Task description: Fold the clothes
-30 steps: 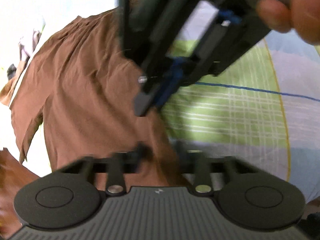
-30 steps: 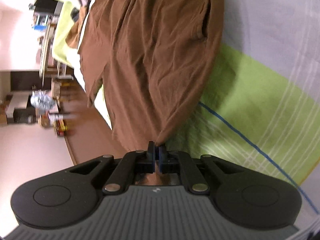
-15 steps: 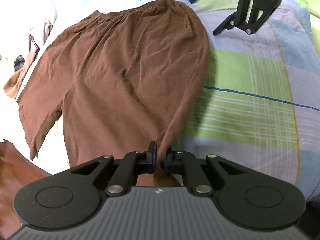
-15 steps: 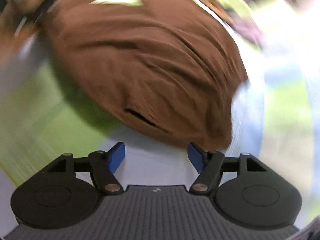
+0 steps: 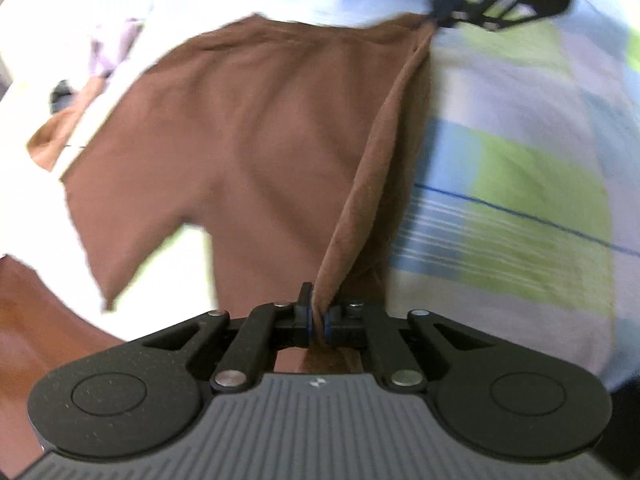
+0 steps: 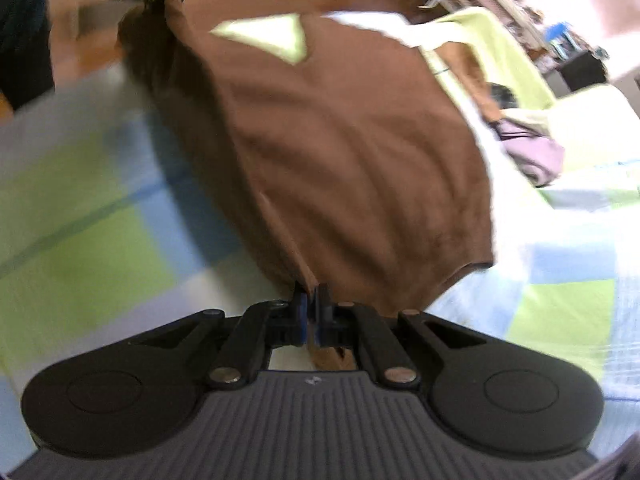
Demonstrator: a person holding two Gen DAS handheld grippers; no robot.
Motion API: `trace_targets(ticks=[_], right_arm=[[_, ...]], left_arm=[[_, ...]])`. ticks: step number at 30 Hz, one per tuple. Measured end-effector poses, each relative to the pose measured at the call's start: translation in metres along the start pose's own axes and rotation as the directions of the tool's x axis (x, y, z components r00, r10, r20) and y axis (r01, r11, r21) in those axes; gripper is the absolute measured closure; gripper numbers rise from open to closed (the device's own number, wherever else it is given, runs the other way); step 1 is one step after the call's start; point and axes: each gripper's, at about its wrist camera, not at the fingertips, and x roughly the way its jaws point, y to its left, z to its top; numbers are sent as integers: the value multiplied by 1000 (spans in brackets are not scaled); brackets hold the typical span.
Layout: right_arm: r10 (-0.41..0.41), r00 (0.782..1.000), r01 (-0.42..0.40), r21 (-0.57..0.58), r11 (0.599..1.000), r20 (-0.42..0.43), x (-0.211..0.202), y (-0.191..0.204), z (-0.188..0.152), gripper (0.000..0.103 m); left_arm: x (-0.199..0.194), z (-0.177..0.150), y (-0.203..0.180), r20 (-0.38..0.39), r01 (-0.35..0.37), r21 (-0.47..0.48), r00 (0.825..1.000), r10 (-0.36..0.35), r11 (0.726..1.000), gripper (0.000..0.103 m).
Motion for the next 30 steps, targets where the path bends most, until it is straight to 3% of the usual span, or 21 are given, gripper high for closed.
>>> trace_targets(ticks=[5,7,10,12,13,15,21,23,24,25,26,30], right_arm=[[-23,999,20,91,996,42,28,-89,56,102],[-28,999,23,133,991,33,55,-127,75,102],[9,1000,-7,219,976,-8,107,-178,93,102],[64,997,-49,272,961,-44,144,-196,95,102],[95,994,-72,298,952,-61,163,-203,96,101],[166,982,-126,336,933,-93,196,-212,96,98],[224,969,-165,400,901,-105,214,-220,83,82],[245,965,-179,456,872,-90,212,-231,78,80],[257,963,-188,477,859,-82,212,-235,75,81],[260,962,-193,478,857,-77,212,-237,75,97],[254,964,-190,469,862,-77,211,-238,76,103],[208,977,-160,464,871,-52,199,-248,78,103]], left_arm=[[9,50,114,33,-95,-50,995,97,994,101],[18,61,137,47,-108,-52,993,110,993,100],[76,90,206,39,-45,-76,998,48,996,100],[120,97,231,-26,31,-94,999,-34,995,99],[125,97,233,-32,38,-97,999,-41,995,98],[170,99,253,-116,133,-107,983,-145,985,88],[172,94,275,-88,241,-76,965,-248,967,83],[170,91,283,-75,270,-87,958,-277,959,90],[168,91,285,-66,281,-94,955,-288,955,97],[164,91,287,-48,286,-90,956,-291,954,101],[163,93,289,-45,288,-86,955,-292,954,101],[150,110,295,-17,257,-52,966,-259,965,102]])
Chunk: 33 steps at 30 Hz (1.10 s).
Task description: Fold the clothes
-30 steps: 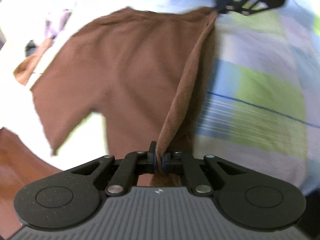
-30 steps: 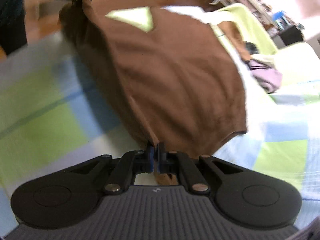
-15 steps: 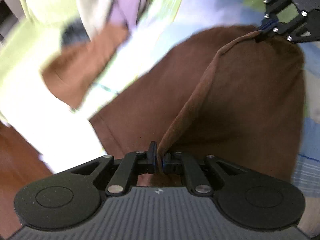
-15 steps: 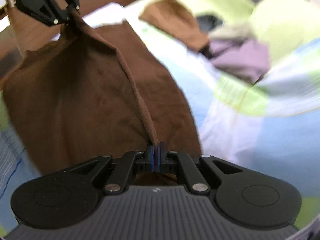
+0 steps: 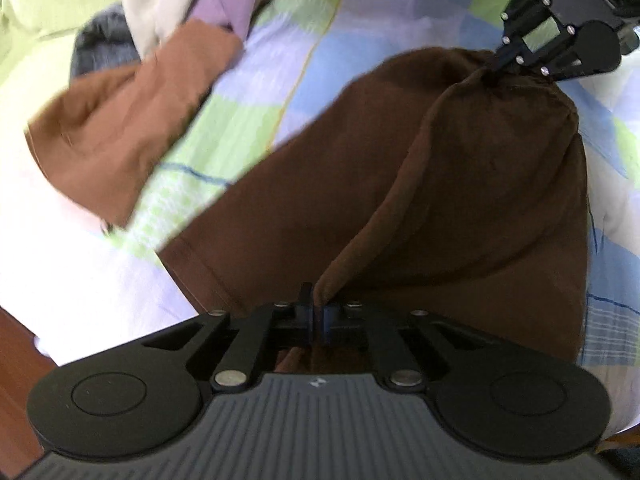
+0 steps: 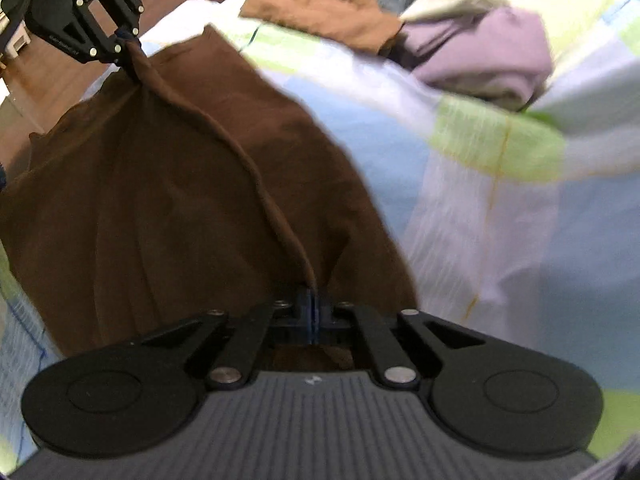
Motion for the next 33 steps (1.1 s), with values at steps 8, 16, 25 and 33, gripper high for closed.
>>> trace_targets(ticks=[8,16,25,33], right_arm=[[-29,999,26,65,998,44,8,-24,13,103],[-143,990,144,103,984,-20,30,-28,9,76],[-330,943,303,495,815,-33,-17,-14,-55,71],[-422,900,400,588,703,-108,8,-15,-73,59]], left_arm=[[9,28,27,10,-93,20,996,93,995,102],[41,34,47,-74,-166,9,983,166,986,64],[7,17,66,-93,-242,-89,968,234,966,55],[24,0,5,-142,-155,60,976,162,986,54]])
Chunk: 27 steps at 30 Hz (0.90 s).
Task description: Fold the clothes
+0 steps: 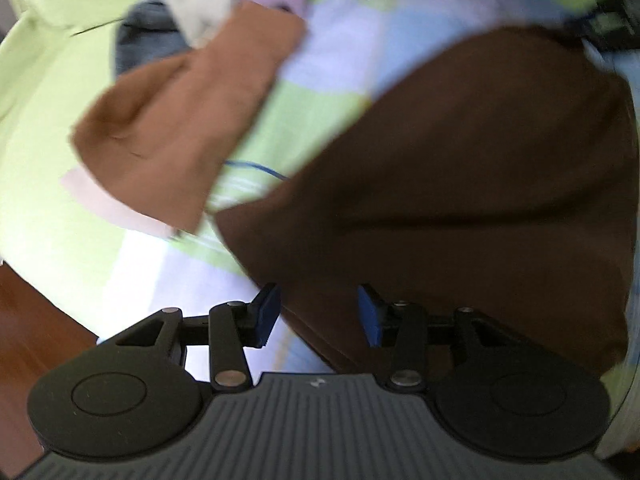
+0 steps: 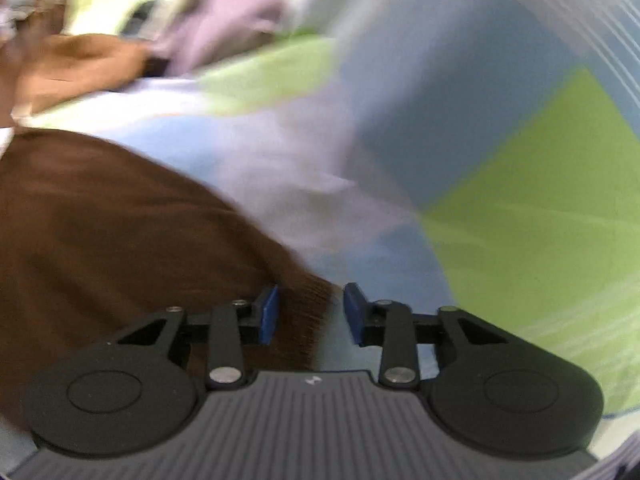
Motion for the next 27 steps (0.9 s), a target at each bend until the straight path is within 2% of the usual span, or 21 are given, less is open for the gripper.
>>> trace_targets(ticks=[2,4,7,8,10,12,13,14,16,17,19,20,21,22,24,25,27], right_arm=[[-35,999,35,3,999,25,-7,7,-2,60],[-86,995,85,16,996,56,-20,15,-8,53],[-161,984,150,124,981,78,-48,25,-23,52],[-160,983,145,153,977,87,-59,34,-29,54],[-105,987,82,172,982,125,-79,51,-39,63],[2,987,-28,160,987,163,-104,86,-52,68],[78,981,-104,141,985,177,-119,113,-59,72],[120,976,-146,136,980,183,-128,127,-62,71],[233,954,-266,176,948,188,-150,168,-70,71],[275,943,-311,206,928,186,-159,186,-74,71],[294,943,-327,268,906,157,-164,214,-78,71],[303,943,-332,306,892,138,-166,231,-80,71],[297,948,-319,373,871,116,-166,247,-82,71],[271,959,-279,474,835,86,-163,262,-85,71],[222,973,-211,599,773,57,-160,278,-90,71],[175,984,-160,672,723,46,-158,287,-93,71],[75,997,-70,788,611,30,-157,304,-99,71]], left_arm=[[-5,-8,-6,-3,3,12,1000,-3,1000,54],[-16,-24,-11,-23,-6,27,1000,7,1000,54],[-29,-46,-18,-57,-20,73,998,24,997,54],[-35,-52,-23,-55,-25,114,998,32,993,54],[-46,-65,-33,-50,-35,196,998,46,980,52],[-55,-77,-42,-49,-39,274,997,54,961,51],[-57,-80,-44,-55,-33,305,997,52,952,51],[-59,-82,-45,-41,-35,354,998,53,935,51],[-62,-86,-48,-10,-42,449,999,52,893,50],[-62,-88,-49,25,-53,518,999,47,854,50],[-60,-91,-51,70,-68,606,997,33,793,50],[-55,-94,-51,119,-91,694,993,10,714,50],[-51,-98,-51,166,-118,772,986,-19,624,50],[-47,-102,-48,199,-128,815,978,-66,565,50],[-41,-108,-40,252,-156,884,953,-167,441,50],[-40,-112,-33,264,-164,911,937,-228,377,50],[-38,-120,-20,281,-196,941,906,-316,275,50]])
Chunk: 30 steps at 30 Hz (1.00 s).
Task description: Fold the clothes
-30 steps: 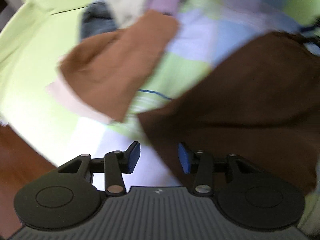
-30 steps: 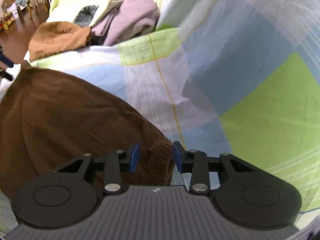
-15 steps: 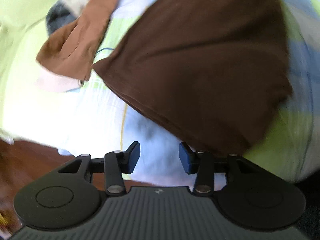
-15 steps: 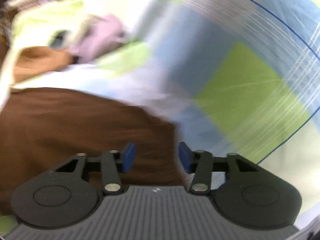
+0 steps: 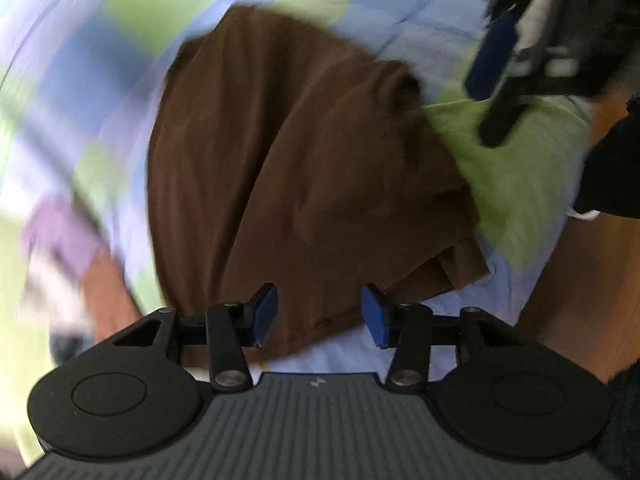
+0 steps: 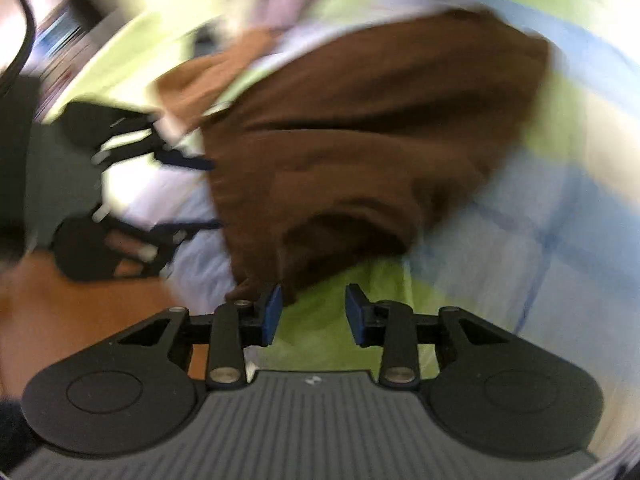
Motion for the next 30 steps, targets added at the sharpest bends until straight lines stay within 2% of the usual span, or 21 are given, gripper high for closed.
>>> trace_targets(ticks=[2,4,7,10,12,13,14,15,18,20,22,23,24,25,26,28,30], right_arm=[[-53,994,35,179,983,95,1,10,-21,71],[-76,987,40,246,968,140,2,14,-36,71],[-131,970,62,313,948,205,9,27,-48,71],[-141,955,46,337,941,262,20,26,-53,68],[-110,958,13,346,938,264,32,22,-55,69],[-89,962,-8,352,936,258,37,20,-55,86],[-65,965,-32,360,932,255,39,18,-55,98],[-42,963,-65,383,922,266,37,16,-55,98],[39,947,-197,482,854,318,23,9,-54,98],[98,928,-297,555,777,360,15,4,-53,98],[111,921,-325,577,749,374,13,2,-52,98],[117,918,-335,585,738,378,14,1,-50,98],[123,916,-344,589,732,382,14,0,-50,98],[136,912,-356,585,729,387,15,-2,-49,94],[148,909,-368,582,725,390,15,-3,-49,87],[122,913,-352,599,719,390,13,-4,-54,69],[33,923,-279,608,743,384,6,-5,-62,69]], left_arm=[[-4,-12,-3,52,-8,90,999,3,996,50],[-7,-27,-7,101,-26,182,995,7,983,50],[-14,-36,-4,149,-18,198,989,-12,980,50],[-21,-28,-11,173,-20,195,985,-15,981,49],[-20,-27,-17,177,-23,200,984,-13,979,48],[-19,-26,-20,179,-24,203,984,-13,979,48],[-19,-27,-23,182,-28,217,983,-13,976,48],[-20,-28,-25,186,-31,232,982,-13,972,48],[-24,-32,-40,228,-51,284,974,-16,957,45],[-25,-31,-47,259,-82,298,966,2,951,39],[-23,-24,-48,311,-134,295,950,38,946,39],[-24,-23,-47,323,-137,283,946,40,949,39],[-21,-21,-43,326,-130,270,945,37,954,48],[-18,-20,-39,329,-123,257,944,33,958,91],[-13,-18,-33,306,-106,245,952,27,964,101],[-13,-20,-20,280,-85,219,960,21,972,102],[-17,-22,-7,276,-84,202,961,26,976,102]])
